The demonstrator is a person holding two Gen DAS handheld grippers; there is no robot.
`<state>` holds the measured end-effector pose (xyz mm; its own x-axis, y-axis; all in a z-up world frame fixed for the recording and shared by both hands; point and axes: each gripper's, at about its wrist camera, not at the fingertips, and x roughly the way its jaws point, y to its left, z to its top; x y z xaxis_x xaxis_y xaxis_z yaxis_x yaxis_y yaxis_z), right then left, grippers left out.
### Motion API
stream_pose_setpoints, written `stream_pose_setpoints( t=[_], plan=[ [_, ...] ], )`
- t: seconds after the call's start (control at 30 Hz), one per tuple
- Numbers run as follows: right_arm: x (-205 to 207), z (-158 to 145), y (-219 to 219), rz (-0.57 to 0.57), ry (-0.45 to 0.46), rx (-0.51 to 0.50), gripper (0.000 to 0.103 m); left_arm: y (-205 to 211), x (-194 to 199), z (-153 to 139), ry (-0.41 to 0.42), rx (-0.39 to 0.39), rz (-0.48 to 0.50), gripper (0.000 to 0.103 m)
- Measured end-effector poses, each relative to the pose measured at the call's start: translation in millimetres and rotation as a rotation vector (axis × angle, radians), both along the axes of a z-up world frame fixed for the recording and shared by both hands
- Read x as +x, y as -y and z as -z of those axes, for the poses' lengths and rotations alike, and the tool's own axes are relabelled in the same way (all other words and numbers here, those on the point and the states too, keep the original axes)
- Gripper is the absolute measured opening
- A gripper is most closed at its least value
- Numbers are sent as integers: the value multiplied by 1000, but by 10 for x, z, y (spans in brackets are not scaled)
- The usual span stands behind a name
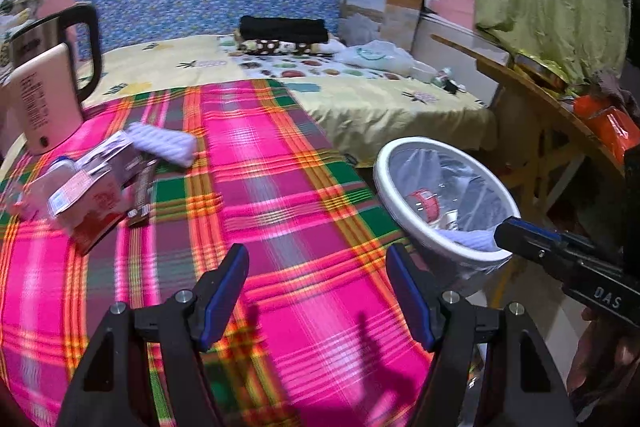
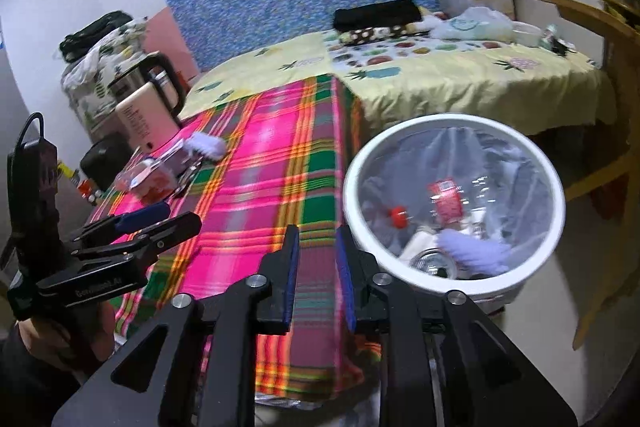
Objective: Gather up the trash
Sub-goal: 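Open both tools to drop the bottle and foam sleeve into the bin, then move both tools back over the table toward the pink juice carton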
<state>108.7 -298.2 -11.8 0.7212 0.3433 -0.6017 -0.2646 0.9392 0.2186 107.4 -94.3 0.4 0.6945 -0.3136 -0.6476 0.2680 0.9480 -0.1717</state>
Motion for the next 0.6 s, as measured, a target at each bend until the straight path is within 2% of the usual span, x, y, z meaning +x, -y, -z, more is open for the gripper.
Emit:
stream_pose_setpoints(
  t=[0.03,0.07,0.1,0.6],
  plan=[
    [2,7,-47,-14,-2,-1,40,-40,-13,8,-2,1,-7,73],
    [-6,10,-84,-24,-4,-2,52,-86,-28,20,-5,1,-16,73],
    [-9,11,-119,-35,-5,-2,53,-132,-44,31,-6,1,-27,73],
    [41,22,-554,-125,-29,-32,53,-678,-202,102,-15,2,-135,72]
  ],
)
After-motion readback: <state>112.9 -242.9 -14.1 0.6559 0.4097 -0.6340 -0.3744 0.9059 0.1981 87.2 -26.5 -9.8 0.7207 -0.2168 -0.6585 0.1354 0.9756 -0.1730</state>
